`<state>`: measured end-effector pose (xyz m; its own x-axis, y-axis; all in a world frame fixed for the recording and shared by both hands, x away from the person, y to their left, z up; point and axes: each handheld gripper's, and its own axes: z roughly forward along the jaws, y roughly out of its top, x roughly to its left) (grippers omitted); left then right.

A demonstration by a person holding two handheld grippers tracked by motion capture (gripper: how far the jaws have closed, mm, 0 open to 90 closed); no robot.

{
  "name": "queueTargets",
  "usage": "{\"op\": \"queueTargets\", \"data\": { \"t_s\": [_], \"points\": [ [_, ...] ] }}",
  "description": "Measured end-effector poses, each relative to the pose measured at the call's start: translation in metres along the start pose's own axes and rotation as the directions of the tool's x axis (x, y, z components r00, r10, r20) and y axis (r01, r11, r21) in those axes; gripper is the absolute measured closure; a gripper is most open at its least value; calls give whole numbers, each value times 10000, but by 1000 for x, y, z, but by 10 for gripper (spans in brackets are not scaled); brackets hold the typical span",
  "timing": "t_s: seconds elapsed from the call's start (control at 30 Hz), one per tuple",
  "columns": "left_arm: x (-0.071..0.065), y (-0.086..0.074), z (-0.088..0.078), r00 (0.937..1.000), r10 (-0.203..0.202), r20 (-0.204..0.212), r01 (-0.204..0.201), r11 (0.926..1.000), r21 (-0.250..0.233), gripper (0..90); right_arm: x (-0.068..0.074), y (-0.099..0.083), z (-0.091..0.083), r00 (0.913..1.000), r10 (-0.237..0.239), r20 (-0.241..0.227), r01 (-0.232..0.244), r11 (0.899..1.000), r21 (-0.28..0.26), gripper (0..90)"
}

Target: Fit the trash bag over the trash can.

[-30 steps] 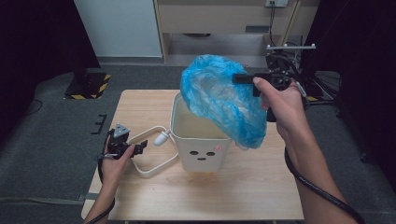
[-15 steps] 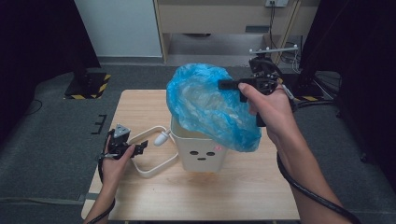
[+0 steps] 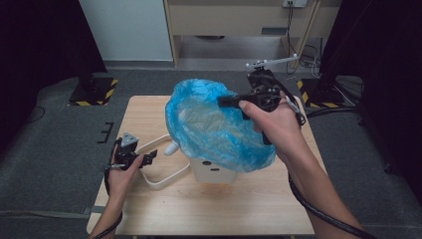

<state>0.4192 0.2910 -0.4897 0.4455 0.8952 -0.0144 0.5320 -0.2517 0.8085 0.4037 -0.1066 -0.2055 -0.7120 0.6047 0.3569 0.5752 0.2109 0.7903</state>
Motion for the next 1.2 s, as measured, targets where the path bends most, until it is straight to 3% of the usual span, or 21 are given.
{"op": "queueTargets", "data": {
  "t_s": [0.67,1.2],
  "points": [
    [-1,0,0,10000,20,23,-20,10000,34,76,22,-19,15,9972,-638,-401,665,9954,688,887],
    [-2,0,1,10000,37,31,-37,10000,49,76,22,-26,19,9962,-828,-254,851,9902,1107,882]
  ]
}}
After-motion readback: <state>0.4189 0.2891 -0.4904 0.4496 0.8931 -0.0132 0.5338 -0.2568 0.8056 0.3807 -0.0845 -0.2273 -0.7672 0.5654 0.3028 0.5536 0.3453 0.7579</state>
